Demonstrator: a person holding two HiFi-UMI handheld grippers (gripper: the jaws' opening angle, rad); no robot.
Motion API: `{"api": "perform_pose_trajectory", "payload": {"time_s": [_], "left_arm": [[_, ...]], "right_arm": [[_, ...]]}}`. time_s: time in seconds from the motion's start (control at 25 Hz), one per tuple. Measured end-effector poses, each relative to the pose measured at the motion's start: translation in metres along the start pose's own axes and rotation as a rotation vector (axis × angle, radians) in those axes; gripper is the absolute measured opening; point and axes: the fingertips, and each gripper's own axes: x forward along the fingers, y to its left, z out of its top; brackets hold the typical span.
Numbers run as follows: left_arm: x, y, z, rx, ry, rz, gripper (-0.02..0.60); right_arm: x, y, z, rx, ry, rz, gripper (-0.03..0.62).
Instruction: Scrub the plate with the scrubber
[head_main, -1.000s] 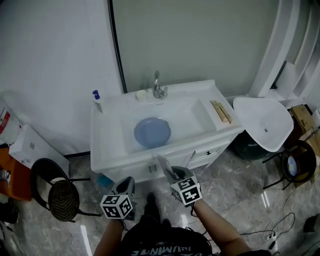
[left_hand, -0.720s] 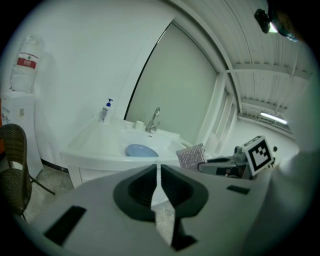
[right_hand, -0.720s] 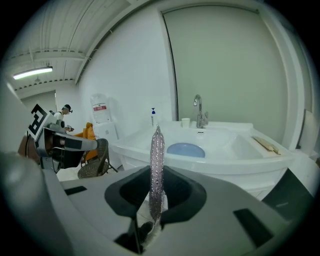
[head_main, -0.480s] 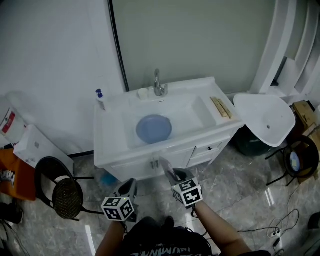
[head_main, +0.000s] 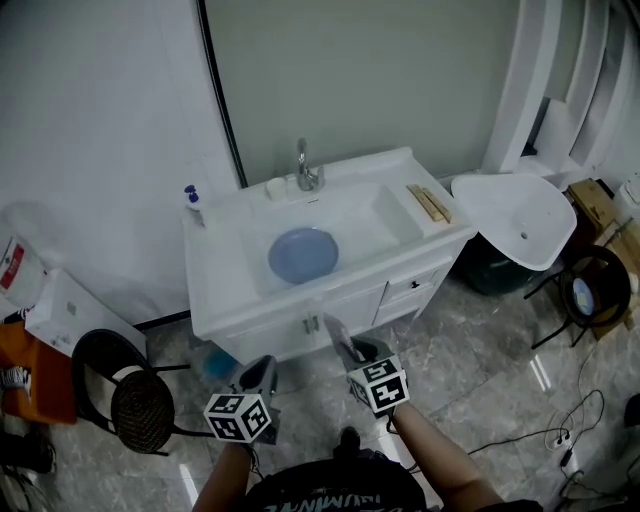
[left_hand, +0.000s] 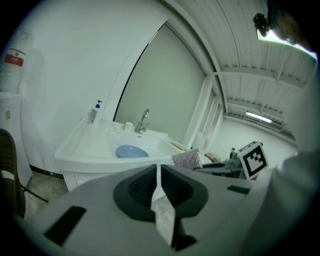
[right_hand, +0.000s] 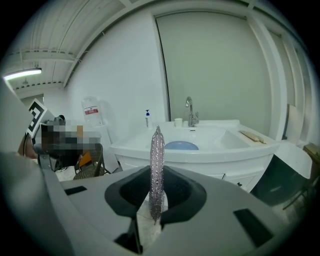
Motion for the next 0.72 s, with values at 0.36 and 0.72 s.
{"api": "perform_pose_trajectory", "payload": {"time_s": [0.36, 0.72], "left_arm": [[-0.046, 0.008, -0.020, -0.020, -0.006, -0.066, 0.035], [-0.088, 0.011, -0.040, -0.021, -0.002, -0.104, 0.035]], "right_arm": [[-0.024, 0.053, -0.011, -0.023, 0.003, -0.048, 0.077], [-0.046, 0.101, -0.023, -0.025, 0.001, -0.066, 0.077]]}}
